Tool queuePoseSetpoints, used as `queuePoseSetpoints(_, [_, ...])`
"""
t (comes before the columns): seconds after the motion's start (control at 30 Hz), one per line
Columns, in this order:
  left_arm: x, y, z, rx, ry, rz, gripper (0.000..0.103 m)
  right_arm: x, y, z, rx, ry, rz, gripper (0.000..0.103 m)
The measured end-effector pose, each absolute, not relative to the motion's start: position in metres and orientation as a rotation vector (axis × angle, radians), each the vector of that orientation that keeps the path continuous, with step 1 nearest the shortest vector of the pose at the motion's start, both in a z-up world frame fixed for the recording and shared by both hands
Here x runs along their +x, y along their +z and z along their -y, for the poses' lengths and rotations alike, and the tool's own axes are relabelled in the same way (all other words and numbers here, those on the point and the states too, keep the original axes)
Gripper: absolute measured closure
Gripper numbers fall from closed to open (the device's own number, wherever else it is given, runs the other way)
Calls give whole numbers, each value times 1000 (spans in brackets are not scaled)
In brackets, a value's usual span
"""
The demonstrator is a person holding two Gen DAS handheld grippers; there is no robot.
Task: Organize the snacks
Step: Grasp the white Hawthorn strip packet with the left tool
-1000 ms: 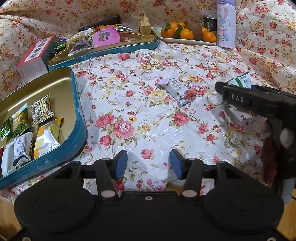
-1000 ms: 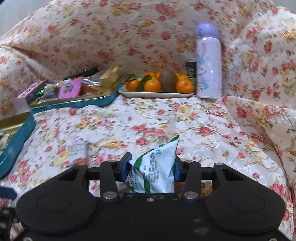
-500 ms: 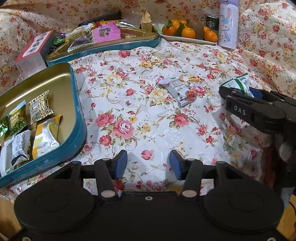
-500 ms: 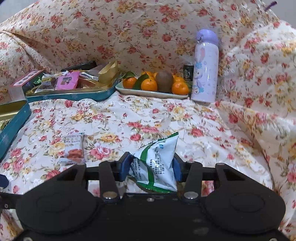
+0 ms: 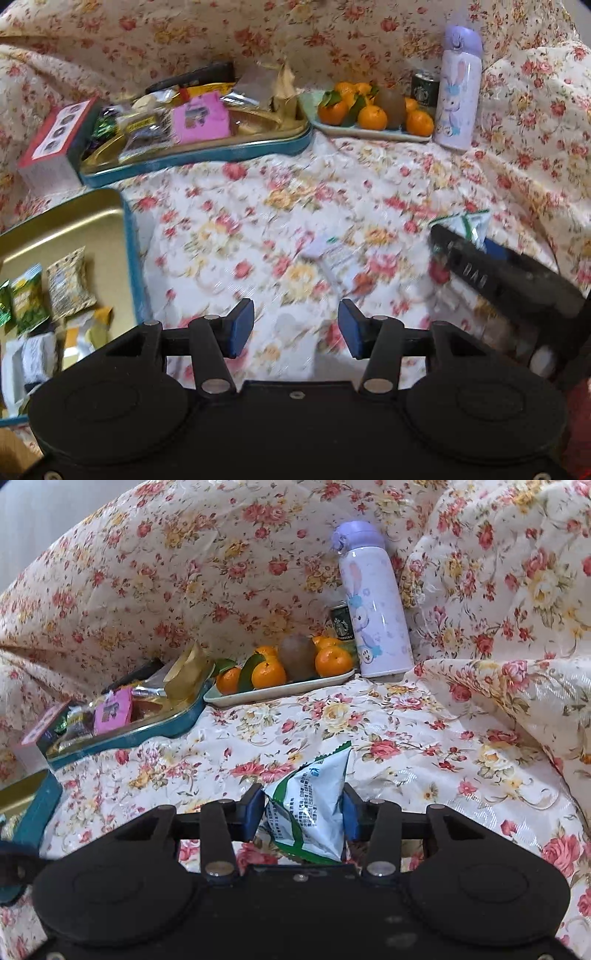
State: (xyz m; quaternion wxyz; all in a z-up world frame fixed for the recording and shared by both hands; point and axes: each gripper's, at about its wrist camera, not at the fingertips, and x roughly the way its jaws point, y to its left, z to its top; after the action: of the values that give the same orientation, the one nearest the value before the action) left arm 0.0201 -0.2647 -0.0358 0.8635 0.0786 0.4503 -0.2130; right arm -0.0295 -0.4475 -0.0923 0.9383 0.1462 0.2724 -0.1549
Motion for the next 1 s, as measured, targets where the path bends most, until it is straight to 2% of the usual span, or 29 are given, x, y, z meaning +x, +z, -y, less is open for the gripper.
queuePoseSetpoints(0.57, [54, -48, 308, 82, -406, -1010, 47, -31, -93, 450, 322, -306, -550, 56])
queuePoseSetpoints(1.0, [61, -60, 296, 130, -382, -1035, 44, -33, -93, 449, 328, -310, -546, 56])
